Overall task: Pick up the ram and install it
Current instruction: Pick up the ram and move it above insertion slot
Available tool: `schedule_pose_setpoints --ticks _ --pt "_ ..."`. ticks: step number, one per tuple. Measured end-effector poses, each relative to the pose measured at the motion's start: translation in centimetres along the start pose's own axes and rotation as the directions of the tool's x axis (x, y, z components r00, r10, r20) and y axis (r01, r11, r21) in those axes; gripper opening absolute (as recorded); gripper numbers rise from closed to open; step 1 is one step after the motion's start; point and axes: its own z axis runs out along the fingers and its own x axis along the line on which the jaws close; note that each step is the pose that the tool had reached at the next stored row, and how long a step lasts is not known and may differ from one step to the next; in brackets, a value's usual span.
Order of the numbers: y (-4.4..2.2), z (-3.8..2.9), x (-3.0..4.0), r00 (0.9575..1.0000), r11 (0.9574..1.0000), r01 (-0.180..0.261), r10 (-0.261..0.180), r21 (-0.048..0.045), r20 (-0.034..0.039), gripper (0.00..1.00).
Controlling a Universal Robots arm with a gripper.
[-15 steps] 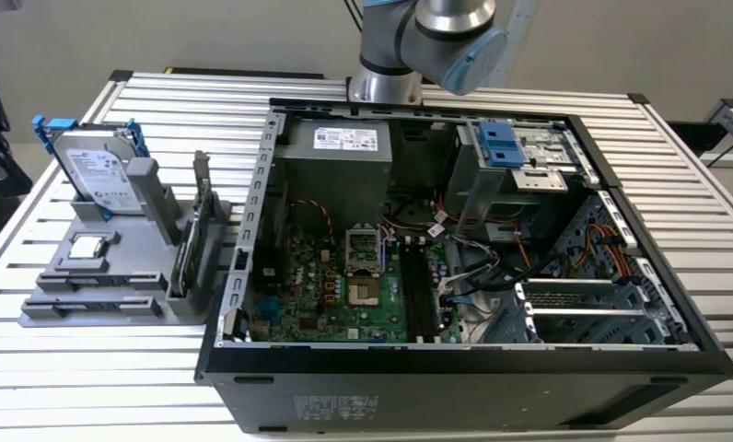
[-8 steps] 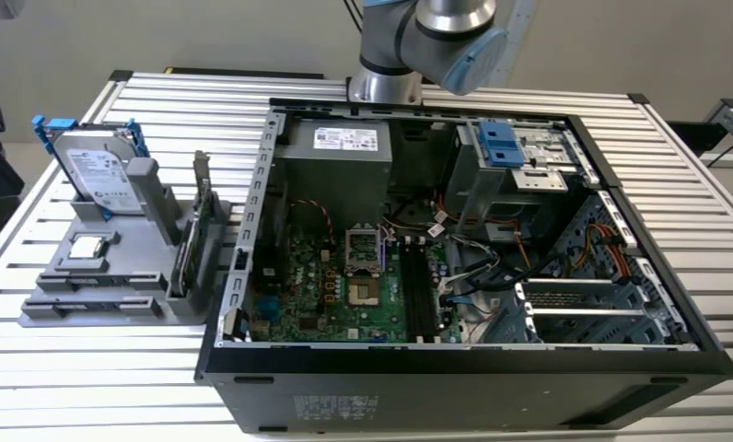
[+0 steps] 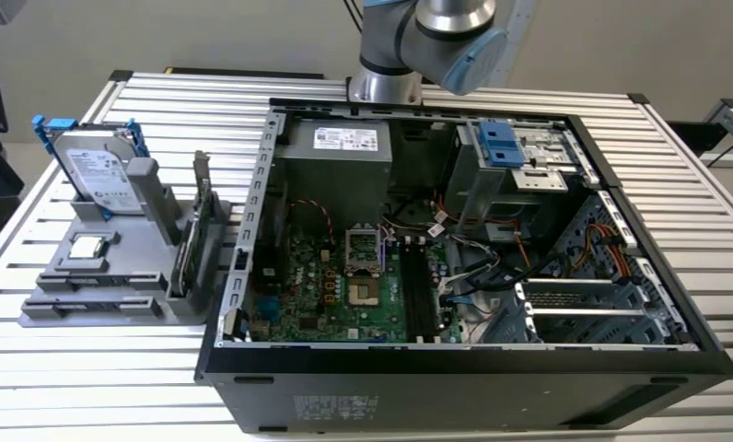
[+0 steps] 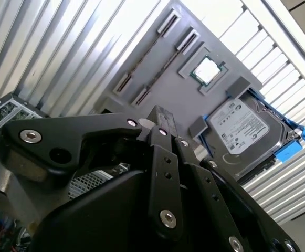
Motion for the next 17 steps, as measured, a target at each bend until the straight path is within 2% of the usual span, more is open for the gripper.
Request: schedule_pose_setpoints --ticks 4,8,11,12,17 --pt "0.0 0.0 0.0 0.9985 0.9985 -0.054 0.054 -0.0001 0.0003 0.0" --pt "0.0 0.01 0.0 0.994 0.994 -0.11 0.11 -0.0003 0.0007 0.0" --pt "-0.01 0.01 0.0 0.9879 0.9879 -0.155 0.155 -0.0004 0.001 0.0" --pt "-0.04 0.01 0.0 0.9808 0.9808 -0.195 0.195 -0.0005 0.0012 0.0" --pt "-0.08 0.01 0.01 0.9785 0.9785 -0.206 0.206 -0.0006 0.0012 0.0"
